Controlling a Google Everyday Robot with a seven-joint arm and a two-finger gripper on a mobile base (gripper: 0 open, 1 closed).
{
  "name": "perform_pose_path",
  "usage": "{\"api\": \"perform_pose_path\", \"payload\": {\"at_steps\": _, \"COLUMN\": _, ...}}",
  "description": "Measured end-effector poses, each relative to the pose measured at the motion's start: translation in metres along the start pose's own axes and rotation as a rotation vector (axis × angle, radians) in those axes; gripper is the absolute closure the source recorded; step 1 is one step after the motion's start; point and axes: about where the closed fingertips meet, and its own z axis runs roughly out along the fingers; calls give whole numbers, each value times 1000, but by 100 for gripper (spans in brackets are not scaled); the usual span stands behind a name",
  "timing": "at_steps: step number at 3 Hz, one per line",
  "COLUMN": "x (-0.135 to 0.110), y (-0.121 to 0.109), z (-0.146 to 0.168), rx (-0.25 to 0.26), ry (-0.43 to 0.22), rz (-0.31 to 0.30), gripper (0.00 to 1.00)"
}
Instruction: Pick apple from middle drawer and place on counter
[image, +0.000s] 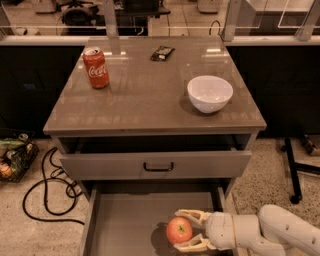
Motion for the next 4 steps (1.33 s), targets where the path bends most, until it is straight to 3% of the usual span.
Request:
{"api": "perform_pose_path", "payload": {"at_steps": 2, "x": -53, "y": 18, "z": -74, "rx": 150, "ry": 81, "rz": 3, "gripper": 100}}
{"api": "perform_pose_path", "payload": {"at_steps": 3, "x": -74, "y": 3, "z": -92, "rx": 191, "ry": 154, "rz": -3, "gripper": 100}}
{"api": "perform_pose_path", "payload": {"at_steps": 4, "x": -74, "y": 3, "z": -92, "rx": 190, "ry": 154, "rz": -3, "gripper": 100}}
